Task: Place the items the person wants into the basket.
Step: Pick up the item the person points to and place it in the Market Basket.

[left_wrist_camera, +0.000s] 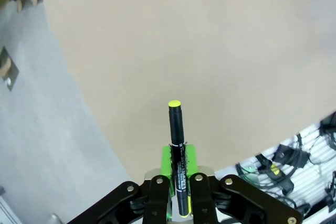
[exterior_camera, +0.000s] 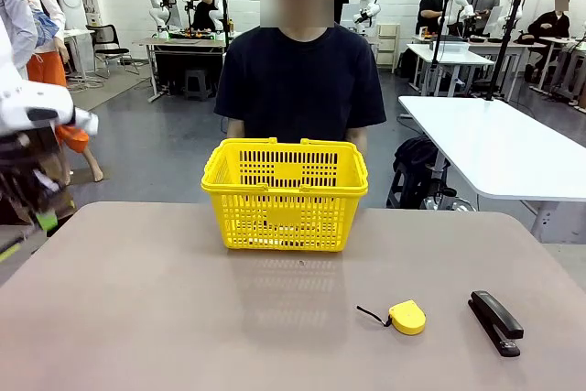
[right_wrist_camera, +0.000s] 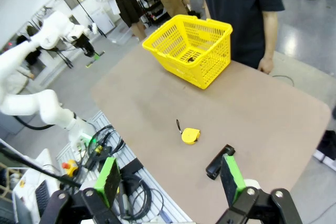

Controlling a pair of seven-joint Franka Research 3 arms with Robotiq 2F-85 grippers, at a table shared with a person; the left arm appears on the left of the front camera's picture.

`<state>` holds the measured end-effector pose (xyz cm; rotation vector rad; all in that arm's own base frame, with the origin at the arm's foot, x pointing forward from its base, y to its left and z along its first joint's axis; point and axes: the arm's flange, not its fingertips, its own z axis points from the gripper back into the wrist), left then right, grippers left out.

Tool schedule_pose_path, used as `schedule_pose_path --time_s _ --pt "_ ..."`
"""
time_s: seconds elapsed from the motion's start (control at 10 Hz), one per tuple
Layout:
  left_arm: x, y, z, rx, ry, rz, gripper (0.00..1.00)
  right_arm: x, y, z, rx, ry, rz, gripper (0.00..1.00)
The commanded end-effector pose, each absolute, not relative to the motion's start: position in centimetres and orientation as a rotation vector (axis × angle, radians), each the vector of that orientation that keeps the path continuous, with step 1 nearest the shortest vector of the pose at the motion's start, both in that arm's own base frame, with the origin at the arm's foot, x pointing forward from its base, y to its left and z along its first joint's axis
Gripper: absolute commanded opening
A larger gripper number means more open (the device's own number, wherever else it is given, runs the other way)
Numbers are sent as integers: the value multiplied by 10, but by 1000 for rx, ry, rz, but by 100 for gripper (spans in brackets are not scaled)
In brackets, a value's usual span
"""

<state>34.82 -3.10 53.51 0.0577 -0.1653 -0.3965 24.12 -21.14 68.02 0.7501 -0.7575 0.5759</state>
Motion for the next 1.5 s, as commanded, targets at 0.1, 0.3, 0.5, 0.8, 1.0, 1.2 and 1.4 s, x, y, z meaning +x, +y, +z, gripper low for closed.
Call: schedule_pose_path --time_s 0.1,0.3,0.5,0.8,1.0,1.2,1.4 --pt "339 -37 581 -27 -210 -517 0 242 -211 683 769 -778 593 100" --pt "337 -40 589 -9 -188 -505 0 242 -211 683 769 -778 593 100" --pt "333 -41 594 15 -227 -499 0 242 -211 683 769 -778 593 100" --pt "333 -41 594 15 -227 -499 0 242 -211 683 769 -778 593 100" --pt "333 -41 594 15 -227 -499 0 242 -211 683 769 -778 593 100" --pt "333 -42 594 10 -219 -501 11 242 -211 683 769 -778 593 100" --pt "393 -94 621 24 -238 -750 11 242 -211 683 769 -778 593 100"
